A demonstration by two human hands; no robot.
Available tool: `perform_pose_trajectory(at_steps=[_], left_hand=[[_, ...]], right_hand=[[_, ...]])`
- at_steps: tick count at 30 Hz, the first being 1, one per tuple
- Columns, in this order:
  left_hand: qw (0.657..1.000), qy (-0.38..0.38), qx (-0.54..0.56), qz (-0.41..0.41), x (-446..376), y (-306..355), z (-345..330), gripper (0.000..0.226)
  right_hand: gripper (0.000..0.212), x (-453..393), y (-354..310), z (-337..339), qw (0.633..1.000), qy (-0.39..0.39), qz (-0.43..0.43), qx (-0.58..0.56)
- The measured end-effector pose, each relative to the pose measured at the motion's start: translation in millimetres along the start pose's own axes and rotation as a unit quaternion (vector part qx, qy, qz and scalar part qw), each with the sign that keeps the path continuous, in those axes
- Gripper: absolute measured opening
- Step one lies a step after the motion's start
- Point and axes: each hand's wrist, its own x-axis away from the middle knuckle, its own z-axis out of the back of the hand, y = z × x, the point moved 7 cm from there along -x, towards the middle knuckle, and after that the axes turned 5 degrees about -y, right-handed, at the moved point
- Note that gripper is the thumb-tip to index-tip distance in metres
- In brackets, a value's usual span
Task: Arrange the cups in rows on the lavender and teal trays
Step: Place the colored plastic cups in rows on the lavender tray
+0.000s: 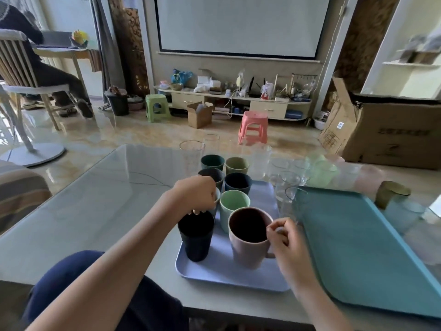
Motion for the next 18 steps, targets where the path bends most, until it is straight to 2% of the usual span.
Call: perform_pose_trajectory(at_steps=[2,3,7,11,14,18], left_hand=[[0.994,-0.109,0.029,0.005,-1.0,-6.2,-18.6,0.017],[0.991,-0.133,0.02,-0.003,-0.1,-5.5,-24.2,0.019],[0.988,-0.148,-0.039,-0.027,1.9,-0.5,-38.5,0.031],[0.98,-0.181,-0.066,-0.044,5.8,-0.5,-50.4,0.028],[0.981,-0.172,-0.071,-0.058,4.7,1.6,-49.6,0.027],[0.98,-0.175,-0.075,-0.058,0.8,1.3,-51.5,0.024]], right_hand=[[0.008,3.1,10.7,-8.0,1.0,-0.008,-0.017,-0.017],[0.008,4.1,15.5,-11.4,1.0,-0.008,-0.022,-0.02],[0.008,6.6,25.0,-24.0,0.999,-0.013,-0.019,-0.022],[0.01,8.3,22.9,-29.3,1.0,-0.014,-0.012,-0.003],[0.021,10.1,18.5,-32.5,0.999,-0.024,-0.017,-0.025],[0.021,13.2,15.8,-34.1,0.999,-0.028,-0.018,-0.031]])
